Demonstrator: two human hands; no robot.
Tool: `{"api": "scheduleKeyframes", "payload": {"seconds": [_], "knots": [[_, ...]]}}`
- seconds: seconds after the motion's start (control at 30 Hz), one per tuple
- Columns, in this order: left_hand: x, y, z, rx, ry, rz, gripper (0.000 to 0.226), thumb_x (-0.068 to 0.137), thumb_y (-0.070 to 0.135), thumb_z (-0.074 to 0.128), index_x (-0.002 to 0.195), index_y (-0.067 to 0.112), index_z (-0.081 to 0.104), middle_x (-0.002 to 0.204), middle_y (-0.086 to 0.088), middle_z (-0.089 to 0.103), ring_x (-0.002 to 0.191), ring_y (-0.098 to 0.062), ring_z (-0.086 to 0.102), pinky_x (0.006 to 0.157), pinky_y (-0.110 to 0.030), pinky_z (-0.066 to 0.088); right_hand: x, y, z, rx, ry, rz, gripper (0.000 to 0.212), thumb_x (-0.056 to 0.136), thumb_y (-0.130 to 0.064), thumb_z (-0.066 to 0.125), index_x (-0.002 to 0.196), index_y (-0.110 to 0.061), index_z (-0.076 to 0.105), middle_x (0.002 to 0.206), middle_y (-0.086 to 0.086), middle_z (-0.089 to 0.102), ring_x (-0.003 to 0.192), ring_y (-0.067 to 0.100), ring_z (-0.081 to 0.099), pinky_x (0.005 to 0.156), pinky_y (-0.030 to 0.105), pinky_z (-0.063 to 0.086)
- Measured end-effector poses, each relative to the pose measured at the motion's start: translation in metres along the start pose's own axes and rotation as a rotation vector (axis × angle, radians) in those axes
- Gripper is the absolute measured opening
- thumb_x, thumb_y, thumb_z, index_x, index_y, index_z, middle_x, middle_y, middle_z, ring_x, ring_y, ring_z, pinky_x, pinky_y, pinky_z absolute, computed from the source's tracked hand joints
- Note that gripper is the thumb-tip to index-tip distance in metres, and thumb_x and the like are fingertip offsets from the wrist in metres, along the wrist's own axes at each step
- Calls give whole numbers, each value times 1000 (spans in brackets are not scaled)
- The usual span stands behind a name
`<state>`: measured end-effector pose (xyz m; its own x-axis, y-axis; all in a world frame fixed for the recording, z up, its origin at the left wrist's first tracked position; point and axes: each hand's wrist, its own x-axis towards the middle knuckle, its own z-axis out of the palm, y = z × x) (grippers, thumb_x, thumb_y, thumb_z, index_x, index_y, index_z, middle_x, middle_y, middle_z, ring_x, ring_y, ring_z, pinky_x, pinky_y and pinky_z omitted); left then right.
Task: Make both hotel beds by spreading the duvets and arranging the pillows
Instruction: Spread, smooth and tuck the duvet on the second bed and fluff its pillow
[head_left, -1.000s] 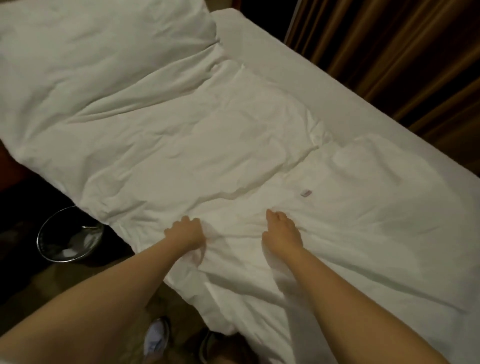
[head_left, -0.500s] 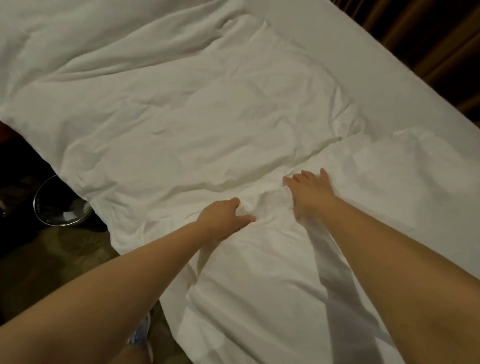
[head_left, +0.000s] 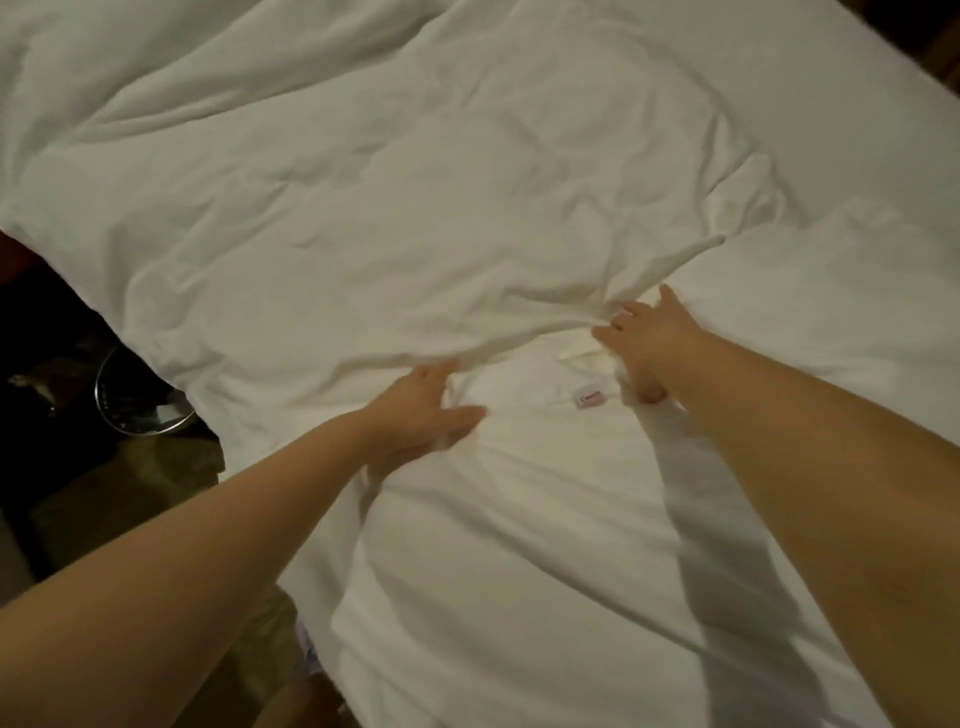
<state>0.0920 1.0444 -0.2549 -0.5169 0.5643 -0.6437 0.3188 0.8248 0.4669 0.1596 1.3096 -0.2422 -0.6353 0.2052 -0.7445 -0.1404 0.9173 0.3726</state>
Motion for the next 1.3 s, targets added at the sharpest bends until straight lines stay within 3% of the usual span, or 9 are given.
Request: {"api": "scheduleKeyframes", "payload": {"seconds": [0.17,0.33,0.4,0.53,0.63,0.77,0.9,1.1,1.3], "knots": [[8,21,11,-38,-194,-86,97,71,69,64,145,17,31,140,-3,48,123,-24,48,99,-33,39,1,7,-20,-77,-323,-58,45,81,-41,59,122,-23,53,131,1,49,111,20,49,108,41,35],[-17,35,-9,-27,-294,-37,58,78,51,69,119,10,60,114,-1,62,100,-18,56,83,-26,43,-23,42,-1,-212,-350,-23,89,66,-71,66,141,-33,36,141,-6,43,128,23,42,106,43,33],[-34,44,-18,12,-224,52,44,81,44,69,112,13,65,108,0,65,96,-17,58,80,-26,44,-38,55,12,-224,-334,6,86,67,-72,65,138,-34,37,138,-8,46,129,20,41,111,46,24],[-57,45,-36,-3,-137,109,35,84,41,65,111,19,67,105,2,69,95,-15,62,85,-28,48,-75,68,14,-51,-108,48,39,85,-51,54,120,-33,52,120,-10,59,115,14,53,110,36,23],[-63,46,-54,-58,-90,133,27,84,39,66,106,24,69,100,4,70,92,-14,63,82,-27,48,-107,73,7,5,175,125,15,92,-39,48,96,-24,51,89,-8,60,86,18,59,76,28,33],[-71,48,-83,-44,-19,185,6,82,36,68,79,33,64,82,11,65,84,-13,60,67,-20,43,-127,78,-25,-12,242,299,12,91,-26,50,101,-22,57,90,-5,63,88,21,61,91,34,33],[-80,40,-126,-35,68,193,14,80,40,69,86,28,70,85,7,67,83,-13,60,70,-25,43,-129,79,-76,65,267,456,17,91,-11,49,95,-23,62,86,-4,60,99,23,58,109,48,23],[-74,16,-215,-45,199,195,23,81,39,68,93,21,74,90,0,71,86,-18,63,77,-32,48,-109,91,-180,222,313,614,20,90,-16,46,97,-23,63,90,0,55,103,24,54,106,59,23],[-44,-17,-356,-107,292,201,23,73,39,75,92,26,73,90,2,68,87,-18,60,71,-27,42,-57,112,-321,219,494,696,21,88,-10,51,104,-17,62,95,5,57,103,29,54,93,50,42]]}}
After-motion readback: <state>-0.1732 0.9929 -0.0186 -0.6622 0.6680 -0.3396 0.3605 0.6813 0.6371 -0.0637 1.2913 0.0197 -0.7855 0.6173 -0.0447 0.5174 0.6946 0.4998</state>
